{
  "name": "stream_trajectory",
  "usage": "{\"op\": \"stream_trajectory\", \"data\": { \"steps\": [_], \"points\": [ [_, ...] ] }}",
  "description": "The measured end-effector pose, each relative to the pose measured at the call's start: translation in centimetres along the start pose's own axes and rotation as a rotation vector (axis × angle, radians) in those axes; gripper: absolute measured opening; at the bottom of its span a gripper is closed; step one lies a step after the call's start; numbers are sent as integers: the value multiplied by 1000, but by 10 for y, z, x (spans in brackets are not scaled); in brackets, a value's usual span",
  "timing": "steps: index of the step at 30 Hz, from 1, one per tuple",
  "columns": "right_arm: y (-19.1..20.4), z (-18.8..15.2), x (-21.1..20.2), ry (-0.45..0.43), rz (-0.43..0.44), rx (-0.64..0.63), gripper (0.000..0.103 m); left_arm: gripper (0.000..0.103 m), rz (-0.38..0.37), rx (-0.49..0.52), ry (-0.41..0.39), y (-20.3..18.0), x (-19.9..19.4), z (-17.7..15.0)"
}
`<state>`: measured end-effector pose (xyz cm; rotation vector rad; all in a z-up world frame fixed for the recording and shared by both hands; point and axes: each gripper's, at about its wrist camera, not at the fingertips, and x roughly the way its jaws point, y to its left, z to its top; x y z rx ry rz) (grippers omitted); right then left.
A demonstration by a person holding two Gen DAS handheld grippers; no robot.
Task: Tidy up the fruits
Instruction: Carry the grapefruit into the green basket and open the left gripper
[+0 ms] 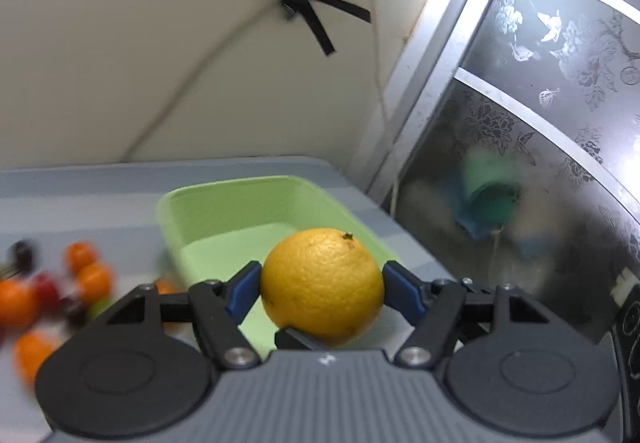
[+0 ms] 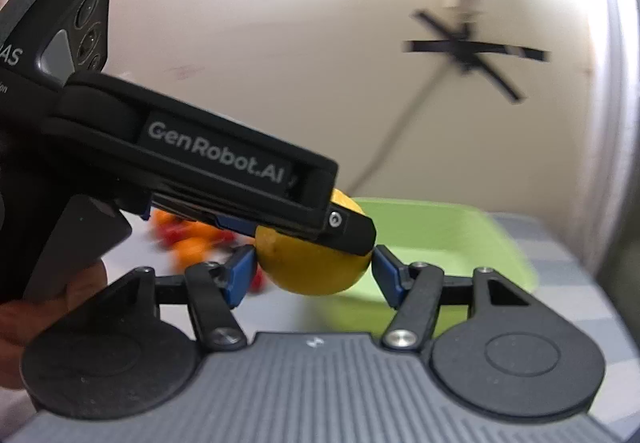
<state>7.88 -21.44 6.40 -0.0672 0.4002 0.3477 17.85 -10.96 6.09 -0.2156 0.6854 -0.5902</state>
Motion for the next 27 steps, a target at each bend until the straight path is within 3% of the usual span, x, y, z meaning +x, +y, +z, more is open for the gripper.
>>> {"op": "stream_trajectory", "data": {
  "steps": [7, 16, 19, 23, 27],
  "points": [
    [-50, -3, 35, 70, -84, 26, 65, 67, -24, -71, 80, 8, 65, 11],
    [-53, -13, 45, 63, -102, 43, 69, 75, 13, -53, 93, 5, 75, 4],
    [-56, -17, 37, 29, -90, 59, 69, 75, -9, -38, 31, -3, 47, 5],
    [-54, -14, 13, -102, -79, 70, 67, 76, -23, -10, -95, -1, -27, -3],
    [-52, -8, -3, -148, -67, 117, 48, 78, 67, 0, -175, 29, -108, -29]
  ]
}}
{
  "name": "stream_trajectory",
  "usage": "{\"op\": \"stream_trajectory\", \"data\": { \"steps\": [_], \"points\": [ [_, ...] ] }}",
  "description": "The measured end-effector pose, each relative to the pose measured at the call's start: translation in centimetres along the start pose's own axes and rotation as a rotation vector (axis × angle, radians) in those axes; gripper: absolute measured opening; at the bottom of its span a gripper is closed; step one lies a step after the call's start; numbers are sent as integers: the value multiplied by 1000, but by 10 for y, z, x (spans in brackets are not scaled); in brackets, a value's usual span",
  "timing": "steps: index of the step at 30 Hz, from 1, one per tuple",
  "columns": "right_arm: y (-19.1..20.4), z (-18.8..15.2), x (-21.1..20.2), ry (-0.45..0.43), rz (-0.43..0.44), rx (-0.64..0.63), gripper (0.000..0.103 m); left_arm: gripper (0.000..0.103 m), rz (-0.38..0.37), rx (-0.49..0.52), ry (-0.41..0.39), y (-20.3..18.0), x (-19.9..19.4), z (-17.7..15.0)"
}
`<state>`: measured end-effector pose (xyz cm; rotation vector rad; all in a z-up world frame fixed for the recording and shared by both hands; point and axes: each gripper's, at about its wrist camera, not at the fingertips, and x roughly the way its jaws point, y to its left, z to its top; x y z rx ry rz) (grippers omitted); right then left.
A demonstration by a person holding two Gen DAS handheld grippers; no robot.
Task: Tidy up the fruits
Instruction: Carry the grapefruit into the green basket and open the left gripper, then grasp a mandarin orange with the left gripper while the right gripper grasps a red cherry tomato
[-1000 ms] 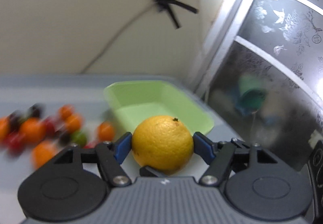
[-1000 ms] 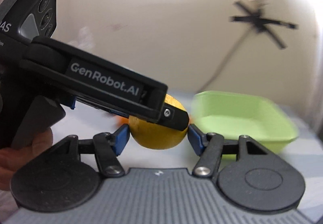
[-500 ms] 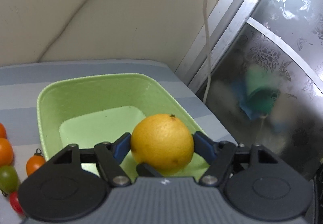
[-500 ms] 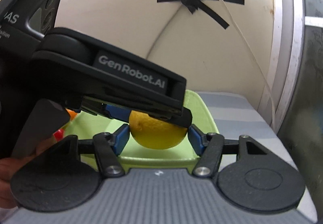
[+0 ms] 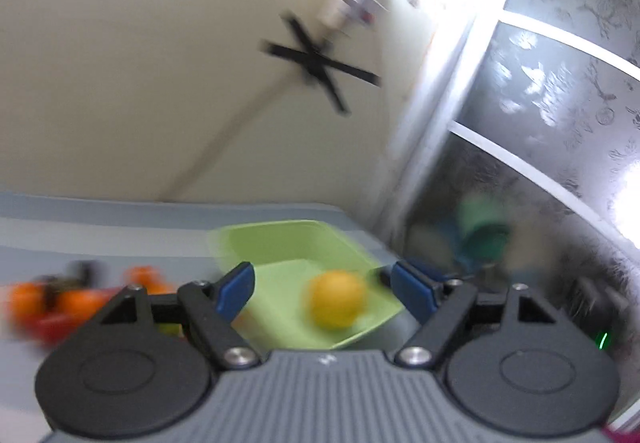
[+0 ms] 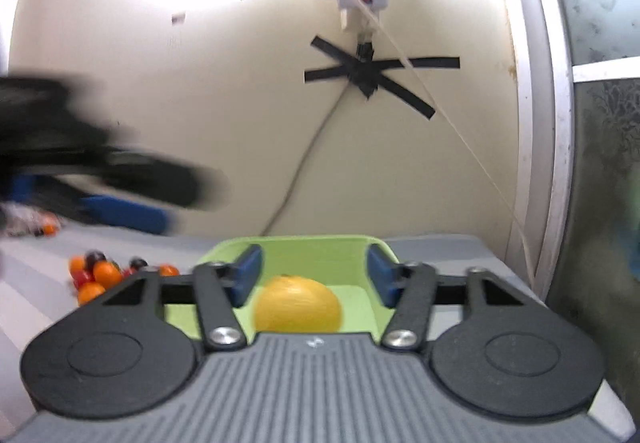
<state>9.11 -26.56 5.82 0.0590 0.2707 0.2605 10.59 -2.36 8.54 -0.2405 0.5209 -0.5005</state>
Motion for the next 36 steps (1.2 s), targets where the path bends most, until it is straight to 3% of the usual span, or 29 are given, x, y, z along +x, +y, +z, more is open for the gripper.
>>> {"op": "stream_trajectory", "data": {
  "steps": [3, 6, 10, 13, 22, 28, 30, 33, 34, 36],
  "points": [
    [9, 1, -10, 7, 47, 4, 35, 78, 148, -12, -15, 42, -47, -14],
    [32, -2, -12, 50, 129, -7, 32, 75, 292, -69, 9, 88, -73, -23],
    [72, -9, 3, 134, 217, -41, 32, 75, 375, -127, 8, 137, -82, -22],
    [100, -16, 18, 196, 254, -99, 32, 69, 362, -147, 11, 158, -76, -18],
    [145, -35, 49, 314, 299, -150, 32, 73, 237, -88, 131, 189, -27, -16],
    [154, -37, 62, 346, 302, -153, 34, 73, 131, -180, 178, 210, -1, -19],
    [158, -39, 68, 351, 300, -161, 41, 73, 117, -199, 178, 214, 3, -21],
    [159, -41, 75, 362, 294, -163, 44, 65, 94, -208, 157, 216, 3, -23],
    [159, -41, 76, 365, 295, -160, 44, 57, 74, -219, 156, 216, 3, -24],
    [159, -40, 78, 369, 299, -153, 45, 51, 69, -223, 147, 218, 0, -26]
  ]
}}
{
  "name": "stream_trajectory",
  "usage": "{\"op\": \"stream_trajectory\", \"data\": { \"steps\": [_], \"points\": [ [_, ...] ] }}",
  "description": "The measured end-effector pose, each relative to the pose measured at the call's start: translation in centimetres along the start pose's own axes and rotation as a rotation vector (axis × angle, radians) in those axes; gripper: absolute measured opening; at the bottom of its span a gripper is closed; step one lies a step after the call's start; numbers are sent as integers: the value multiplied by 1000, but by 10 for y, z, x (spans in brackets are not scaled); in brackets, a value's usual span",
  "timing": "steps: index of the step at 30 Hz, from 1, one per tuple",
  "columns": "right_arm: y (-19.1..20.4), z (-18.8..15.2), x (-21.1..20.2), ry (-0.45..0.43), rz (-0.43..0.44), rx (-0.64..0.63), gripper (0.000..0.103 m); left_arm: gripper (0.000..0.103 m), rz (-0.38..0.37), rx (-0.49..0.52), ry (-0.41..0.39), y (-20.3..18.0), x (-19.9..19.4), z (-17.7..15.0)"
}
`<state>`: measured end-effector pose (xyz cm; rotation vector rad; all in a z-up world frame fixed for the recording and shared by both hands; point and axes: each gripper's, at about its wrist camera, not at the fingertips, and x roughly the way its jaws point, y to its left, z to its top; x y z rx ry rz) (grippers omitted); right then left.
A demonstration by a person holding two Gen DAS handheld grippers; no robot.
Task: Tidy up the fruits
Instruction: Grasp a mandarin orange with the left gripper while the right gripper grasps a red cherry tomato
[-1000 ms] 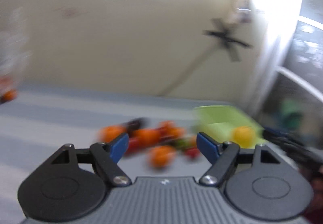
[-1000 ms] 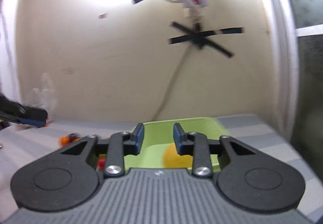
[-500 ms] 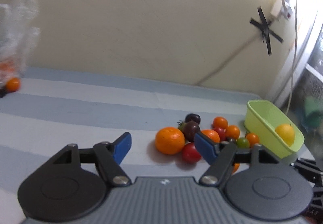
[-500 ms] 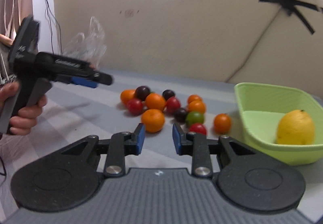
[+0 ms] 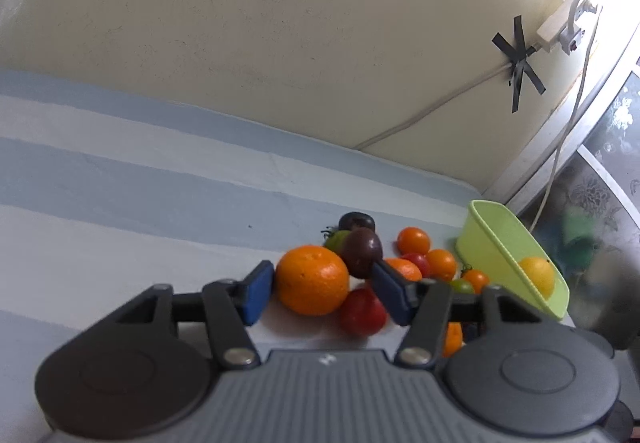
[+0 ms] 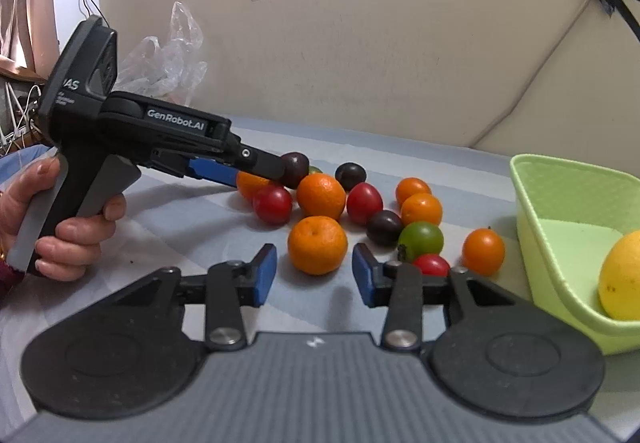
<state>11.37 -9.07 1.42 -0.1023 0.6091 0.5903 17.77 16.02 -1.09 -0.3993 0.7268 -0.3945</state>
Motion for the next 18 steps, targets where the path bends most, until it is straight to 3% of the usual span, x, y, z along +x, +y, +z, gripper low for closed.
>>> {"op": "stream_trajectory", "data": {
  "steps": [1, 8, 11, 18],
  "points": [
    [0, 0, 1, 1, 0, 0, 45, 41, 12, 7, -8, 0, -1, -1],
    [3, 1, 11, 31, -7, -15, 44, 41, 19, -1, -25, -4, -17, -11],
    [4, 1, 8, 26, -17, -15, 36, 41, 14, -20, -36, -2, -29, -16],
    [12, -2, 3, 10, -43, -42, 39, 41, 35, -35, -39, -2, -57, -37]
  ]
}}
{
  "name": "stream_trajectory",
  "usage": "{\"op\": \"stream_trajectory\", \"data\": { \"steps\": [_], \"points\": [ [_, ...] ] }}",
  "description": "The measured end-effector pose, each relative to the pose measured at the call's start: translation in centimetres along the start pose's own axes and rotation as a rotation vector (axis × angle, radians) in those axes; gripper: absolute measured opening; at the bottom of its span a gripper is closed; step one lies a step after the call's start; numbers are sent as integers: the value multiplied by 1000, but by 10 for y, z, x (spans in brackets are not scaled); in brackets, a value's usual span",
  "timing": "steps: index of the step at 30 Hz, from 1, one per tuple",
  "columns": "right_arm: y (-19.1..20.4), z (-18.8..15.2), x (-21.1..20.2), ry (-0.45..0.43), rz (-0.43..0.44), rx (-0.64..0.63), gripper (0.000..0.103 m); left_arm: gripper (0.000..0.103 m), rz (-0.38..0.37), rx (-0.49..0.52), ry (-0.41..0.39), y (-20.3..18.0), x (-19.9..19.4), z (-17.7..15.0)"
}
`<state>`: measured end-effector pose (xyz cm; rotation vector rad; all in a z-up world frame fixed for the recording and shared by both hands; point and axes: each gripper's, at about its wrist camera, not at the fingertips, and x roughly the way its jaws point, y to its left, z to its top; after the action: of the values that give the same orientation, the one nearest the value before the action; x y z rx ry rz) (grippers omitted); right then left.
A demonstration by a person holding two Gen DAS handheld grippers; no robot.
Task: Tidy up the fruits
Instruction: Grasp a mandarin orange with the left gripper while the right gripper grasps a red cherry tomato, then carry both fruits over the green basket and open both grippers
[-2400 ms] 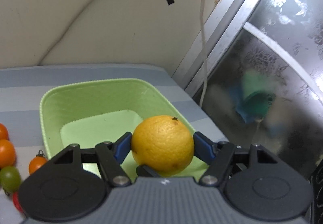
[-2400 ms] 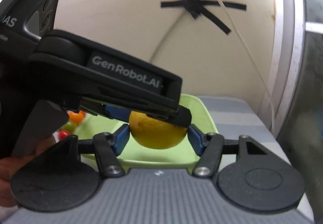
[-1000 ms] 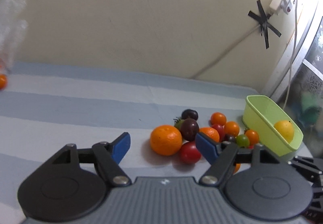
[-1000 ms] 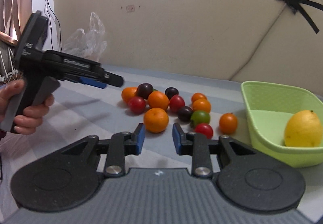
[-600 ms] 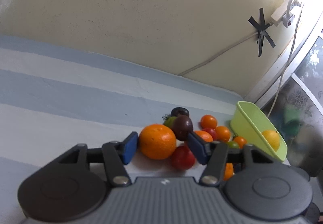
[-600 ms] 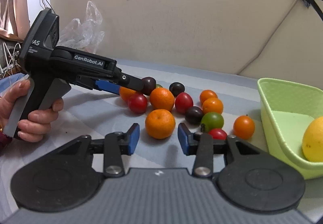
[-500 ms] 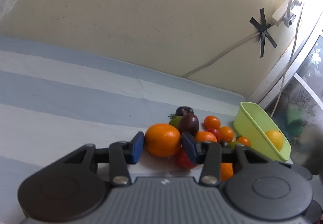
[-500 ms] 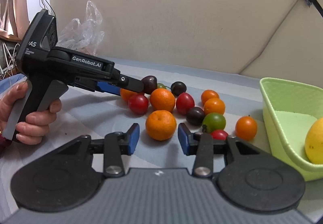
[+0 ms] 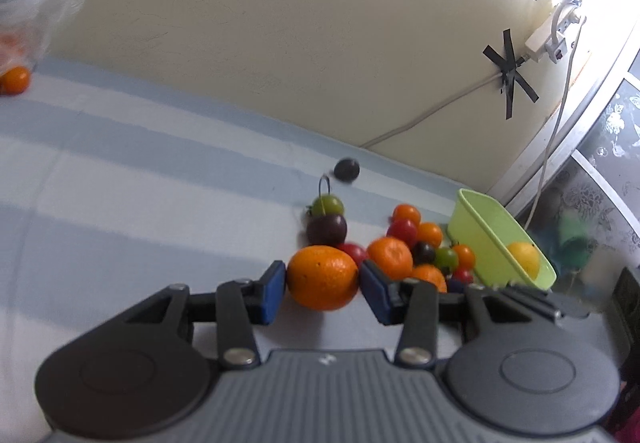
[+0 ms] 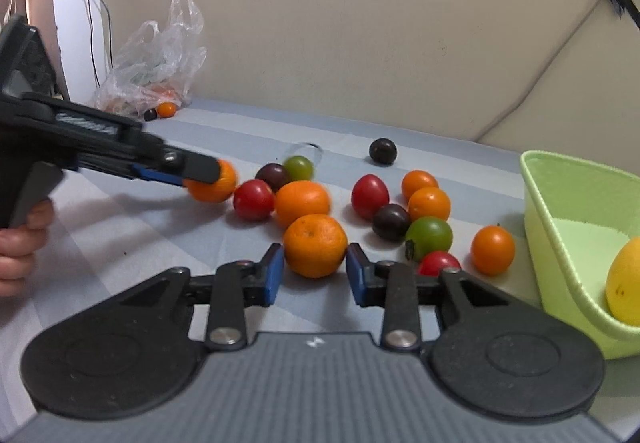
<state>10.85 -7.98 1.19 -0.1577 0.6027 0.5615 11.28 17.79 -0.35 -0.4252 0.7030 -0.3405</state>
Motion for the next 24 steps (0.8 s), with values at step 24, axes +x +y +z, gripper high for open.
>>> {"op": "stream_trajectory", "data": {
  "steps": [24],
  "points": [
    [63, 17, 36, -64, 40, -385, 31, 41, 54, -68, -65, 21, -27, -13]
  ]
}}
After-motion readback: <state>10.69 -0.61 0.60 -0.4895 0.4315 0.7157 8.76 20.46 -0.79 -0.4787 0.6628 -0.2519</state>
